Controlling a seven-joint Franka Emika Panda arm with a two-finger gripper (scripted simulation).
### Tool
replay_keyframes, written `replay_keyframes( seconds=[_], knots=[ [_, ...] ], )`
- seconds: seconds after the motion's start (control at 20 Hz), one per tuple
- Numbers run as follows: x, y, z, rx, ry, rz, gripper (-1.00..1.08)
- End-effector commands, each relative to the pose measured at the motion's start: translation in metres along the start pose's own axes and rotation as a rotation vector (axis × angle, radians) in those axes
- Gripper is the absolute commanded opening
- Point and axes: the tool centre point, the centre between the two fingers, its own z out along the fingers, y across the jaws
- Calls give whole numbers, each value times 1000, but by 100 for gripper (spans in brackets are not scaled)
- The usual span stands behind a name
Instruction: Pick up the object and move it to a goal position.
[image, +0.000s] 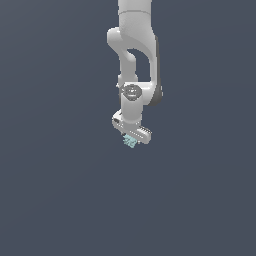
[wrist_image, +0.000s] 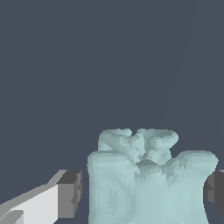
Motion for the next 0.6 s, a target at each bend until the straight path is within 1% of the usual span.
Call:
replay_keyframes(
  seconds=[0.0, 0.1, 0.15, 0.55],
  knots=[
    [0, -1, 5, 1, 1, 0, 100],
    [0, -1, 6, 1, 1, 0, 100],
    [0, -1, 6, 1, 1, 0, -100],
    [0, -1, 6, 1, 1, 0, -100]
  ],
)
